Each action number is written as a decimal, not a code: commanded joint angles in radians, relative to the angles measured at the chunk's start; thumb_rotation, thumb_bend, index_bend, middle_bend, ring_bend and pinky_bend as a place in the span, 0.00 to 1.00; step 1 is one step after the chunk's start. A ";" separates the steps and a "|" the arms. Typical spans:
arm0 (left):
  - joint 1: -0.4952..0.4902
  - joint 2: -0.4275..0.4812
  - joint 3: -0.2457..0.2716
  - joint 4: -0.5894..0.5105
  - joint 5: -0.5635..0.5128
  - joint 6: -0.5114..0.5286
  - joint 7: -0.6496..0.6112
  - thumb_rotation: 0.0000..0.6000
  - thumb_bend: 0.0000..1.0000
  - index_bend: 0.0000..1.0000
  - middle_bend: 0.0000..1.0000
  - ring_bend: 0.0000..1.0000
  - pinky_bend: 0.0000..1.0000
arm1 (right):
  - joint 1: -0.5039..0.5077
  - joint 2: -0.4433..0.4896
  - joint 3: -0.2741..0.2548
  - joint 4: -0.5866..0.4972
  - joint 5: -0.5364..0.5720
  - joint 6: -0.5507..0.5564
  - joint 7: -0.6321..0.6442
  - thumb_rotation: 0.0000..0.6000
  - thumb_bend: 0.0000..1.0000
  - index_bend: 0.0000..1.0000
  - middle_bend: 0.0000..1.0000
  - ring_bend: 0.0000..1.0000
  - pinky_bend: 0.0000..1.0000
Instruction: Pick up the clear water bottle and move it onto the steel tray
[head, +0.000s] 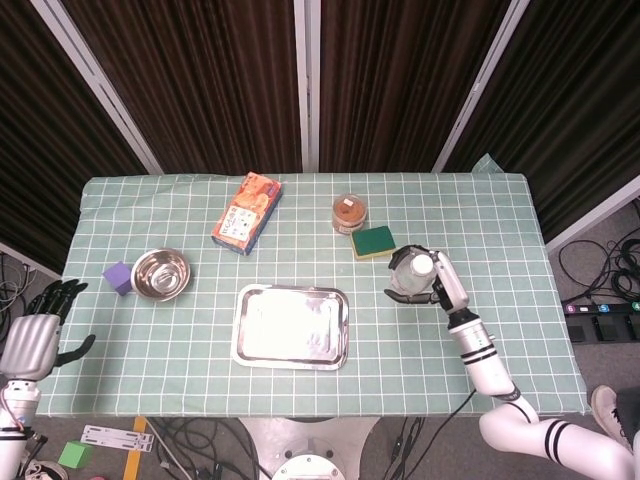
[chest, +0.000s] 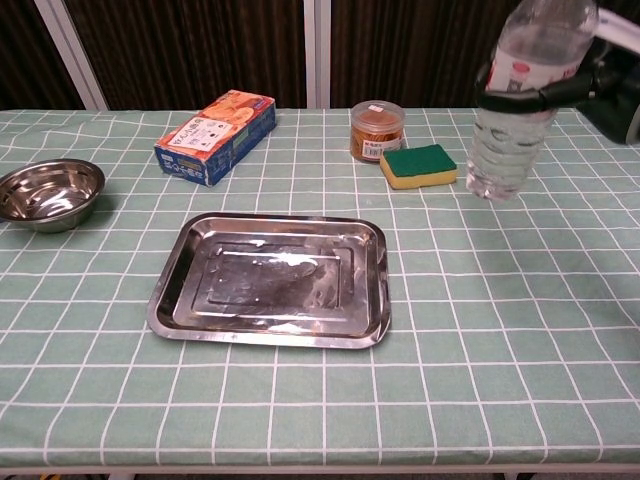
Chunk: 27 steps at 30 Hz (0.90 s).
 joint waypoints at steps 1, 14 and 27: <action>-0.001 0.001 0.000 0.000 0.001 0.000 0.000 1.00 0.28 0.19 0.21 0.11 0.19 | 0.005 -0.036 -0.007 0.074 0.033 -0.053 0.032 1.00 0.10 0.64 0.49 0.34 0.39; -0.008 0.001 -0.004 -0.006 0.002 -0.002 0.007 1.00 0.28 0.18 0.21 0.11 0.19 | -0.007 0.061 0.011 -0.092 0.021 0.012 -0.018 1.00 0.10 0.64 0.50 0.34 0.39; -0.007 0.004 -0.001 -0.013 0.004 0.002 0.015 1.00 0.28 0.19 0.21 0.11 0.19 | 0.057 -0.057 0.033 -0.006 -0.004 -0.027 -0.001 1.00 0.10 0.63 0.50 0.34 0.39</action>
